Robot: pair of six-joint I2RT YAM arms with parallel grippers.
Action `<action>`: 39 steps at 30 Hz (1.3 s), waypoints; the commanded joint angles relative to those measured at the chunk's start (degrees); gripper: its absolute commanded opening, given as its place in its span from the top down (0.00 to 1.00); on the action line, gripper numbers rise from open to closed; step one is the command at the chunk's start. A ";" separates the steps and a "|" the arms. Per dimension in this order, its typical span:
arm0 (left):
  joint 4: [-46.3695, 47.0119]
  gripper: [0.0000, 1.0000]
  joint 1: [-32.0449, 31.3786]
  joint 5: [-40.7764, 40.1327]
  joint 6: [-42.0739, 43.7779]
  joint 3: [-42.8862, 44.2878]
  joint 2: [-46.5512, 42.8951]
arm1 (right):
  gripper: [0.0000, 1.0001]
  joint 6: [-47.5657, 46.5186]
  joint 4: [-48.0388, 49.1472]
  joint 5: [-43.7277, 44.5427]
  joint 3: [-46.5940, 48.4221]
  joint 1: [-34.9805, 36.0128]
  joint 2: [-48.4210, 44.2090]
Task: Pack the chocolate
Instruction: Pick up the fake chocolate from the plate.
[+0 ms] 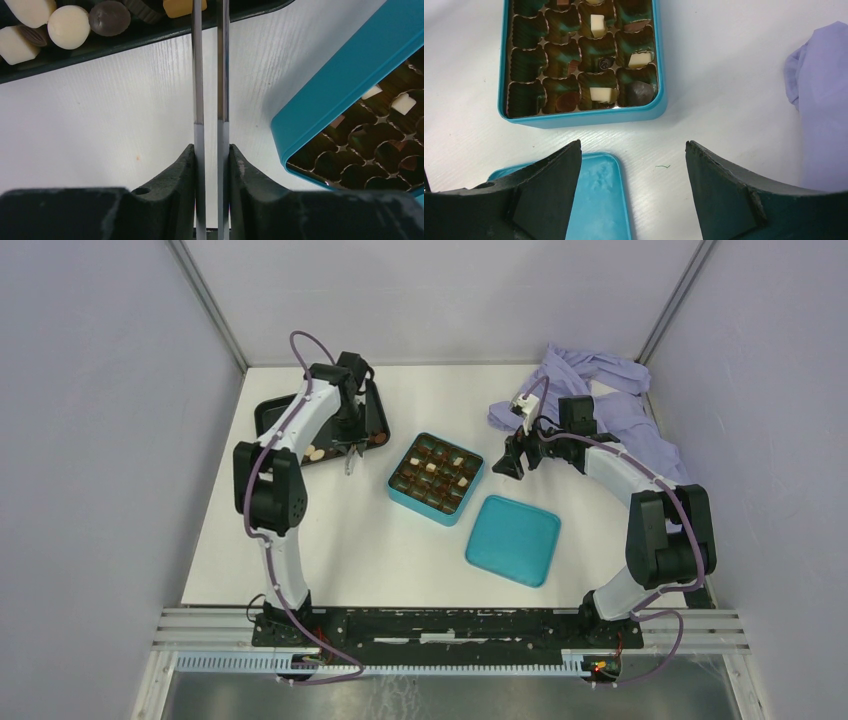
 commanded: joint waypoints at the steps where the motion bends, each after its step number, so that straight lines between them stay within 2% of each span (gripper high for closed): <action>1: -0.81 0.71 -0.24 1.22 1.71 5.49 1.34 | 0.18 0.29 2.09 -1.84 -0.41 -0.49 -1.51; 5: -1.56 0.70 -0.24 1.23 2.06 8.89 2.79 | 0.18 0.29 2.08 -1.84 -0.44 -0.56 -1.58; 10: -2.80 0.60 -0.26 0.59 2.47 11.75 3.18 | 0.18 0.30 2.06 -1.84 -0.38 -0.70 -1.54; 22: -1.15 0.60 -0.19 -0.32 0.86 4.02 -5.63 | 0.18 0.82 2.03 -2.70 0.14 -0.90 -0.34; 39: -0.26 0.55 -0.16 -1.34 0.01 -0.42 -5.84 | 0.18 0.56 2.69 -2.37 -1.37 -1.08 -1.92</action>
